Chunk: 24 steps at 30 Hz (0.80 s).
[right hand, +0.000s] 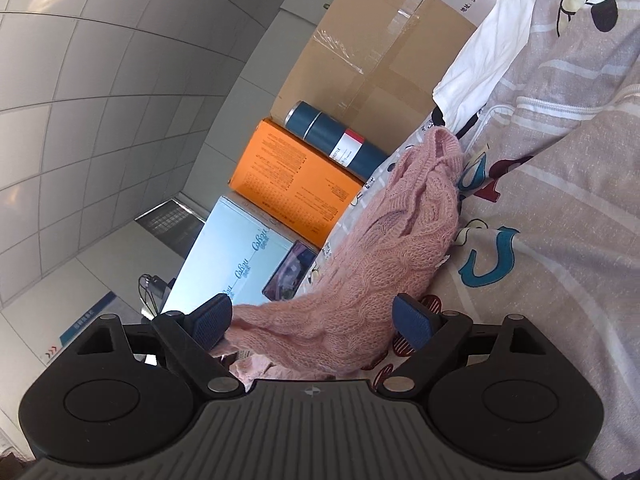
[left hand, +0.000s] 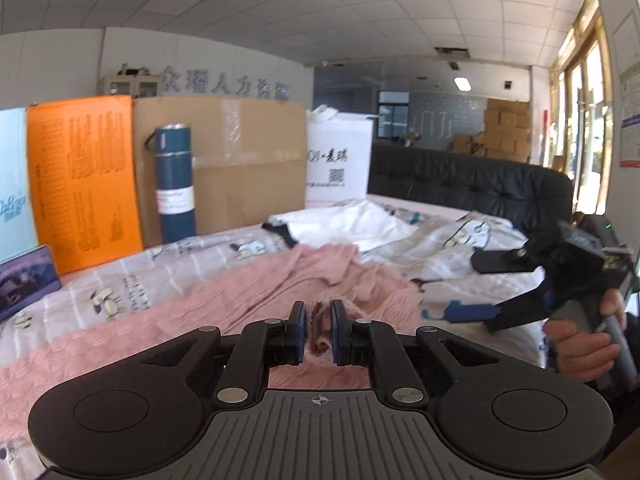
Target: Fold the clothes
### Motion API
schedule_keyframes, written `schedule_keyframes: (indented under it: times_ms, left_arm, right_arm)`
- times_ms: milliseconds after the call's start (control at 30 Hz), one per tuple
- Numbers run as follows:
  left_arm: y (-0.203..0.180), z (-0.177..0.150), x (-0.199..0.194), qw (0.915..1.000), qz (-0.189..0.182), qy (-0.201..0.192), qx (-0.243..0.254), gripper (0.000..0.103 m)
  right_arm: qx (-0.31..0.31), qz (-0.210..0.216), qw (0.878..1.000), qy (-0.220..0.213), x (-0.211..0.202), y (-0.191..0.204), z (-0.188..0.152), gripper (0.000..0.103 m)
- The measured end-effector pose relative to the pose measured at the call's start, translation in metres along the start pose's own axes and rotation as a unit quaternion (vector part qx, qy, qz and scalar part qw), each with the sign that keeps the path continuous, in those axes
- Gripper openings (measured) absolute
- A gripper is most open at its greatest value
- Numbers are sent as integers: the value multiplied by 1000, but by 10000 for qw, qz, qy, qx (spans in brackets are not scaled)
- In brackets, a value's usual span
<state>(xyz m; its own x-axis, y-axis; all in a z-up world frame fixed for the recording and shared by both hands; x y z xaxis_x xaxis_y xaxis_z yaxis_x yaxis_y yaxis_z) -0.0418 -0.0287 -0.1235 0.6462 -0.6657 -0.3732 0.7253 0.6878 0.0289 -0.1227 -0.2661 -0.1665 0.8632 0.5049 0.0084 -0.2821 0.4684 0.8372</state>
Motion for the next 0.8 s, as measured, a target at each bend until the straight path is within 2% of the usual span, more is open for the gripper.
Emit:
schedule_keyframes:
  times_ms: [100, 167, 233, 300, 333, 467, 500, 600, 700, 800]
  left_arm:
    - [7, -15, 8, 9994, 123, 329, -15, 12]
    - [8, -19, 8, 9985, 288, 436, 145, 18]
    - [10, -22, 9, 9974, 446, 506, 237, 34]
    - [14, -23, 10, 9976, 491, 466, 137, 72]
    - [16, -23, 10, 9976, 518, 450, 85, 77]
    - [27, -23, 14, 9958, 753, 495, -173, 84]
    - [29, -26, 17, 9947, 856, 560, -136, 88]
    - [29, -35, 26, 9912, 1034, 826, 23, 89]
    - [30, -41, 33, 9890, 1069, 1021, 62, 90]
    - [38, -45, 35, 9884, 1023, 1111, -181, 94]
  right_arm:
    - [-82, 4, 9999, 132, 6, 3, -2, 87]
    - [-158, 93, 9995, 273, 14, 8, -4, 87]
    - [-254, 200, 9986, 421, 23, 15, -8, 87]
    - [-372, 319, 9971, 586, 34, 23, -11, 87]
    - [-419, 389, 9961, 674, 38, 27, -13, 87]
    - [-567, 697, 9904, 1050, 57, 40, -22, 87]
    - [-591, 696, 9893, 1137, 62, 41, -24, 87]
    - [-663, 694, 9856, 1396, 75, 44, -31, 87]
    - [-690, 272, 9842, 1605, 87, 35, -36, 87]
    - [-612, -39, 9832, 1720, 96, 22, -40, 87]
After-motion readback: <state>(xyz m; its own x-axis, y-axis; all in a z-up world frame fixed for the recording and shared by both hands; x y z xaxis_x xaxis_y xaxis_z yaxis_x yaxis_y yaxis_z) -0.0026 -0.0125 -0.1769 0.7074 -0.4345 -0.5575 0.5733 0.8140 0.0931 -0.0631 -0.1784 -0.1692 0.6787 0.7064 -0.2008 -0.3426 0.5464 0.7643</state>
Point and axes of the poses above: each gripper's, at about its wrist camera, not at the fingertips, and x roughly the way its jaws point, y to its left, z to its top, the point moved 7 cm from there along x, roughly the way its jaws point, and after that the axes turned 7 degrees about z, right-handed, at the moved point
